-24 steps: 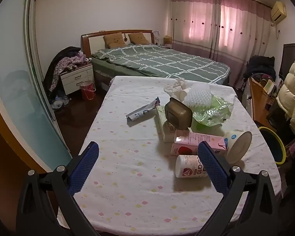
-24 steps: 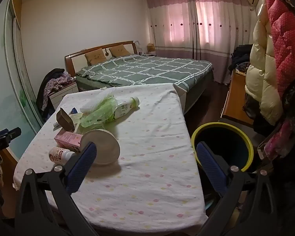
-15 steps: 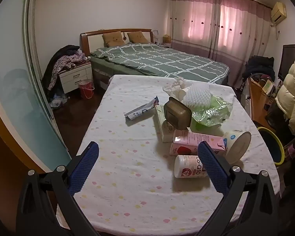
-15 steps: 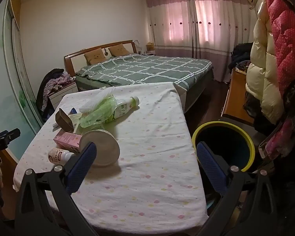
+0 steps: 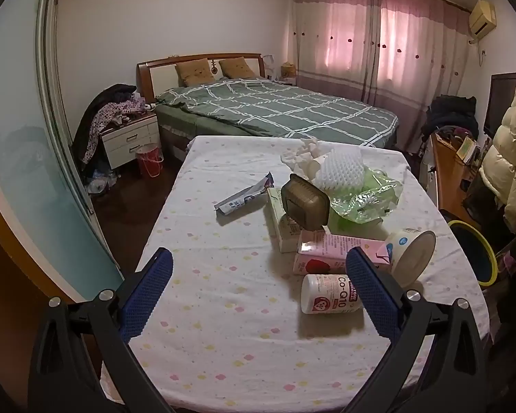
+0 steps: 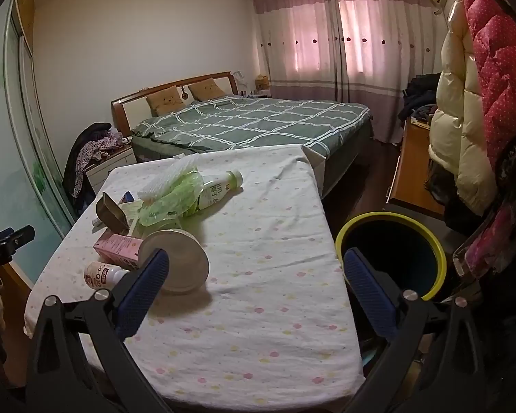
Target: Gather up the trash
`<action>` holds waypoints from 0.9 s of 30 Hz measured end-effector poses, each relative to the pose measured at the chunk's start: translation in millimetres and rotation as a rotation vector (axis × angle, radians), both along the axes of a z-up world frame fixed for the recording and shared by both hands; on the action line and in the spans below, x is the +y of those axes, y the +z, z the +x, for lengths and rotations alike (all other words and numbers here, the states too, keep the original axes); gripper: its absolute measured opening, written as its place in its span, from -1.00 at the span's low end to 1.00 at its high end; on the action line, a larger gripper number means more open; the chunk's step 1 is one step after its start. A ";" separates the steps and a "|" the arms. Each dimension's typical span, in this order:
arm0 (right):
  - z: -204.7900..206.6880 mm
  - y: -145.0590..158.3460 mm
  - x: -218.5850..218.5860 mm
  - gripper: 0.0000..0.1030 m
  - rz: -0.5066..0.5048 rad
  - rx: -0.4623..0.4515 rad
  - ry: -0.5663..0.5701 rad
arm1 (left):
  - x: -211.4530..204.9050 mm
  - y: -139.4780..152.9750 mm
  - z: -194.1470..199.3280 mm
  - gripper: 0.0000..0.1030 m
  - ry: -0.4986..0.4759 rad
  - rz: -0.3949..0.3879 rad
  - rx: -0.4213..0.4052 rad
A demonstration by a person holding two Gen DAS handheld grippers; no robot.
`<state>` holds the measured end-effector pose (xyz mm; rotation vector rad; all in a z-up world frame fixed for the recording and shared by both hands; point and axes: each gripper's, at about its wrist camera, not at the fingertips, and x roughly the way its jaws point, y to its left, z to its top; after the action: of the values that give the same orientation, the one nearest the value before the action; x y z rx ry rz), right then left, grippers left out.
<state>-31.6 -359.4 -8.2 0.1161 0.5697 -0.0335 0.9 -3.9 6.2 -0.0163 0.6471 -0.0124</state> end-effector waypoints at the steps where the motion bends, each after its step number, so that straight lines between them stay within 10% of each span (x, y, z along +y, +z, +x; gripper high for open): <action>1: 0.2 -0.6 0.6 0.88 -0.001 0.000 -0.001 | -0.3 0.1 0.3 0.93 -0.001 0.001 0.002; 27: 0.4 0.5 -2.8 0.88 0.008 -0.002 -0.009 | -2.0 4.2 0.2 0.93 -0.012 0.003 -0.001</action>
<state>-31.1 -362.2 -7.7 0.1268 0.5676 -0.0395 1.0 -5.9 10.4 -0.0098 0.6458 -0.0232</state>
